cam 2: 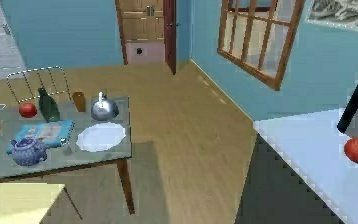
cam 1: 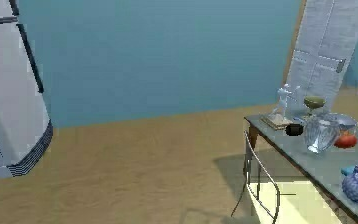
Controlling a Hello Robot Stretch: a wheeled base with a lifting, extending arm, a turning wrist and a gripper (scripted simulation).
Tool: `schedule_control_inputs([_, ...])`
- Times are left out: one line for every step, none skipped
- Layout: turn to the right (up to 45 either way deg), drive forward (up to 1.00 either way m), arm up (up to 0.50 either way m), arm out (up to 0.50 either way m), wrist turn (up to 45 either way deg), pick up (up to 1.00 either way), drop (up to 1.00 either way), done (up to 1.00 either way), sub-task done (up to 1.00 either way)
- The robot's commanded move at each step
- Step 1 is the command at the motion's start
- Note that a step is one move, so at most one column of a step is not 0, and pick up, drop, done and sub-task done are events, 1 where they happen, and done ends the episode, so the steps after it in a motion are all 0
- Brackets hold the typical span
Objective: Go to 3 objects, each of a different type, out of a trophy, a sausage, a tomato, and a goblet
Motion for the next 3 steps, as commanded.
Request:
schedule_control_inputs([-30.0, 0.0, 0.0, 0.0, 0.0, 0.0, 0.0, 0.0, 0.0])
schedule_control_inputs([0.0, 0.9, 0.0, 0.0, 0.0, 0.0, 0.0, 0.0, 0.0])
schedule_control_inputs([45.0, 0.0, 0.0, 0.0, 0.0, 0.0, 0.0, 0.0, 0.0])
